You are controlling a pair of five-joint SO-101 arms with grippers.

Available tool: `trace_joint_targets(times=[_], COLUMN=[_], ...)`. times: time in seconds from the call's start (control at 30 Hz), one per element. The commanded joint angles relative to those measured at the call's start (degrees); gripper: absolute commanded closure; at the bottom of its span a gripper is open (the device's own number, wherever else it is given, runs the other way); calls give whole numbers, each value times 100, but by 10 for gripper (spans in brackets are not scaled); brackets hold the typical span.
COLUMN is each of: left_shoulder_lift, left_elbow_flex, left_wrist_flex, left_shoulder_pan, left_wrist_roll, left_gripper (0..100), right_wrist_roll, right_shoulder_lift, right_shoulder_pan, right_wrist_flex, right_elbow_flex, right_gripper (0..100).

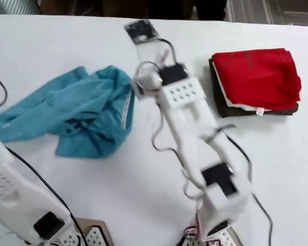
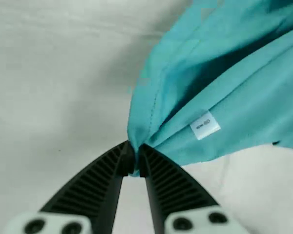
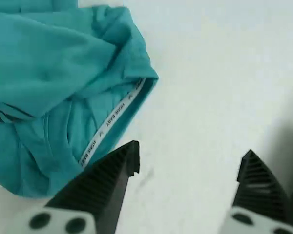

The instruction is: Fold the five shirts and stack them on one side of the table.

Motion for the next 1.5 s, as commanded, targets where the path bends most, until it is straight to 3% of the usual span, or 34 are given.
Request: trace_joint_targets(times=[0.0,0.27,0.5,0.57,0.63,0.67,0.73,0.93,1.1,1.27,1.33,1.47], left_shoulder_lift=[-387,-396,-440,-440,-440,-440,-440,-818,-1213,-1644,-1741,-1785], left_elbow_flex=[681,1147,1130,1130,1121,1121,1121,655,-22,-136,-136,-136], left_wrist_flex=[-440,-862,-835,-826,-826,-826,-826,-501,237,273,273,273], left_shoulder_pan=[-62,-62,-53,-35,-35,-35,-35,88,545,695,677,607], left_wrist_roll=[-35,-62,-44,-35,-35,-35,-44,-53,-44,-44,-53,-53], left_gripper=[973,973,973,973,973,973,973,973,973,973,973,973], right_wrist_roll=[-229,-255,-246,-229,35,167,281,316,316,308,273,299], right_shoulder_lift=[1481,4303,5859,6009,6026,6000,5903,4875,3908,3433,3556,4163], right_shoulder_pan=[-374,-655,-435,-418,-391,-356,-295,-31,48,-277,-479,-523], right_wrist_flex=[418,866,910,1095,1332,1473,1895,2791,2844,2835,2782,1938], right_elbow_flex=[-2092,-5240,-6567,-6708,-6796,-6875,-7182,-7253,-7191,-6901,-6585,-6189], right_gripper=[687,685,693,775,957,997,946,978,978,973,936,759])
